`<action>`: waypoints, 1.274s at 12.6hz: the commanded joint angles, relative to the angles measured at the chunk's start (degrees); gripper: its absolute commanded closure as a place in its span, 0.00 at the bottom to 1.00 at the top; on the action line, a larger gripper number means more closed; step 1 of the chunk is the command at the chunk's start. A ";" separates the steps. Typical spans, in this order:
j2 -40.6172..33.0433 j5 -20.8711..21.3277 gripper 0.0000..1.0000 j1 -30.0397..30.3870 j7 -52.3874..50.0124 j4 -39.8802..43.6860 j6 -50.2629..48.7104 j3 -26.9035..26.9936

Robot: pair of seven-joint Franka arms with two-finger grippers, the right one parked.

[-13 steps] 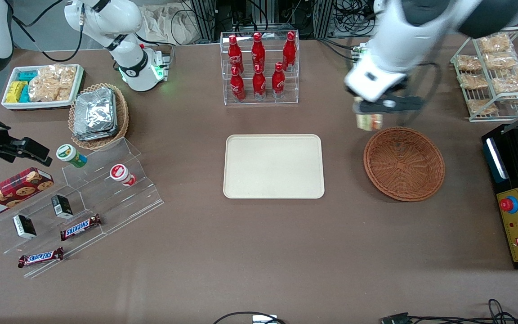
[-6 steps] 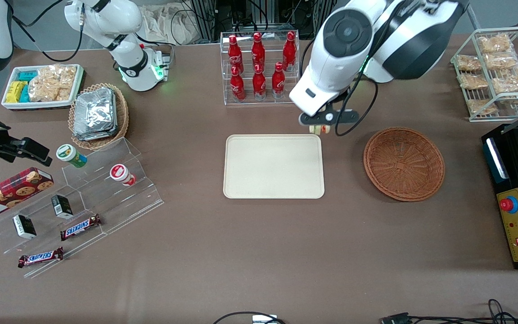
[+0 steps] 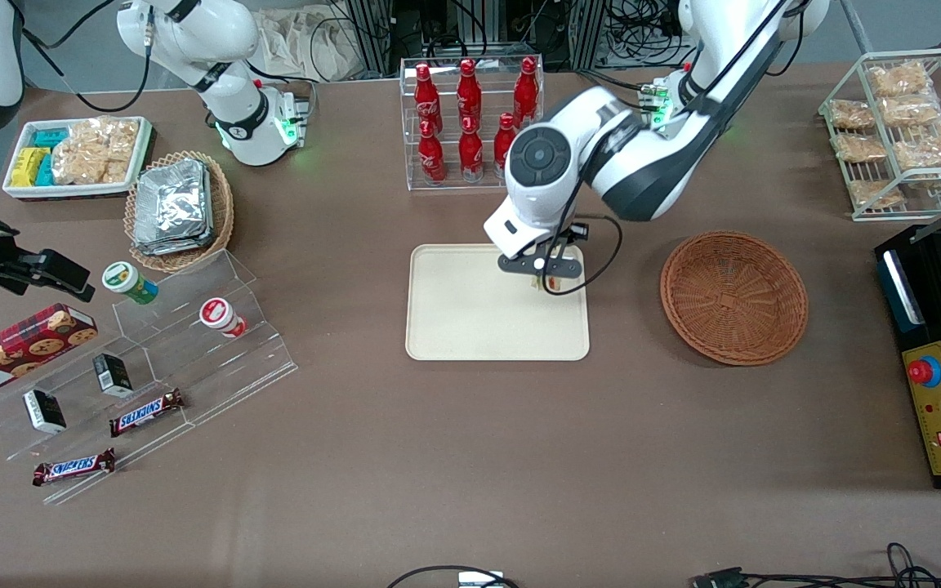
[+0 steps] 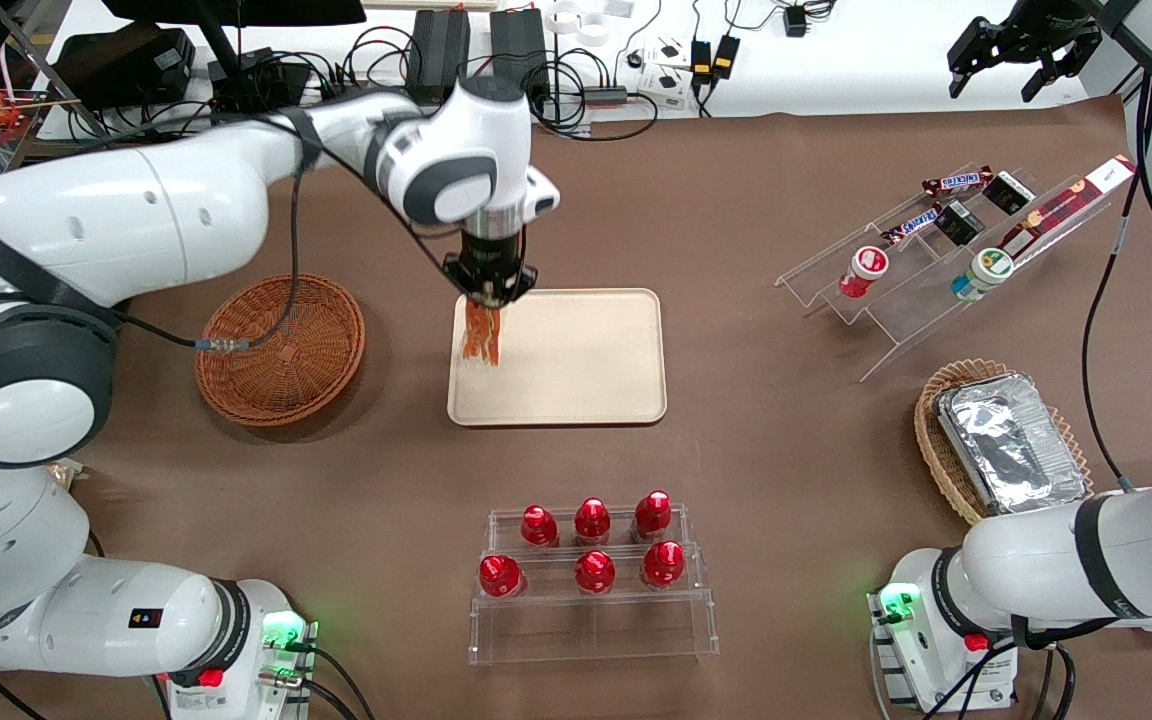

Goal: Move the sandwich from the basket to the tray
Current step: 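Carry the held sandwich with the left gripper over the cream tray, then lower the sandwich onto the tray and open the left gripper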

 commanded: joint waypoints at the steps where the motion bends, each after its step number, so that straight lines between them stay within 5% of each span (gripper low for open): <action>1: 1.94 2.79 1.00 1.49 0.69 -5.09 7.46 1.17; 11: 12.06 2.89 0.95 1.14 -2.74 -5.19 19.35 5.74; 12: 12.16 2.89 0.63 1.22 -2.83 -5.19 19.26 5.74; 13: 12.24 2.89 0.01 1.31 -3.44 -5.19 19.26 5.74; 16: 11.72 2.80 0.00 1.40 -4.06 -5.19 18.47 5.66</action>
